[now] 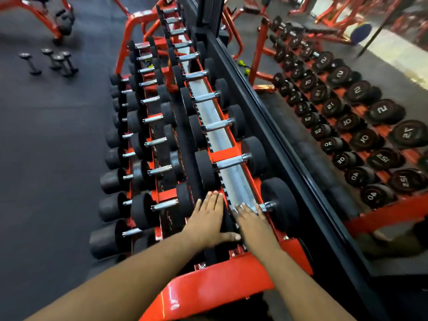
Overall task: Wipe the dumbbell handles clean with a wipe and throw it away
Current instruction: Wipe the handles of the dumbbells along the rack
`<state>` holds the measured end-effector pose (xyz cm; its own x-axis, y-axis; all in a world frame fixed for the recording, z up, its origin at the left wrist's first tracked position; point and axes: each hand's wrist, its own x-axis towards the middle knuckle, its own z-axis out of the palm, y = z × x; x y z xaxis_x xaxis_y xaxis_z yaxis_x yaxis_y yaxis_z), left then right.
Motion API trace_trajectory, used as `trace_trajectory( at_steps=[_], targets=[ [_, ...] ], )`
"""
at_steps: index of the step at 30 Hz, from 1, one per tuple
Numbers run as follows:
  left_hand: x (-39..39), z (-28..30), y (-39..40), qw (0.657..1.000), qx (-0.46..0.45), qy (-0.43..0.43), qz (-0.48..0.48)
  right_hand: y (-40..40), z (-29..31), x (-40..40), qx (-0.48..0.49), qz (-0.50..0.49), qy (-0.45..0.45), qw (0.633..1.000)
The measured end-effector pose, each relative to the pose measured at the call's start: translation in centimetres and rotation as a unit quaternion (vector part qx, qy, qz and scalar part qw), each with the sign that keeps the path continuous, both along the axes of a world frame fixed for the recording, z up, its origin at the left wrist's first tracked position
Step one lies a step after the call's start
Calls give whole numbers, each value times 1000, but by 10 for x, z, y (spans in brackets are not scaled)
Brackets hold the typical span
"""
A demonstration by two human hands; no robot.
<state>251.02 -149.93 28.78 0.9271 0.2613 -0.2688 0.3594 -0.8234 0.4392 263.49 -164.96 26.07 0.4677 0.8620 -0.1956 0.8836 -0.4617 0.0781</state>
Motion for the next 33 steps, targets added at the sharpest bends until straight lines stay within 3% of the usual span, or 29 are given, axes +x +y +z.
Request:
trace_trajectory(
  at_steps=[4, 8, 12, 16, 22, 27, 33],
  targets=[
    [4, 3, -7, 997, 66, 33, 1, -24, -7, -20, 62, 51, -41, 996],
    [8, 1, -8, 995, 80, 54, 3, -2, -4, -17, 10, 10, -53, 998],
    [13, 4, -3, 995, 69, 70, 8, 4, -1, -15, -35, 10, -31, 999],
    [15, 9, -3, 995, 55, 84, 10, -28, -7, -15, -10, 59, -56, 997],
    [15, 12, -3, 995, 49, 86, 17, 1, 5, -14, -17, 14, -29, 999],
    [15, 12, -3, 995, 49, 86, 18, -31, -13, -10, 17, 41, -53, 998],
    [15, 13, -4, 995, 60, 83, 19, -1, 1, -3, 5, 23, -45, 999]
  ],
)
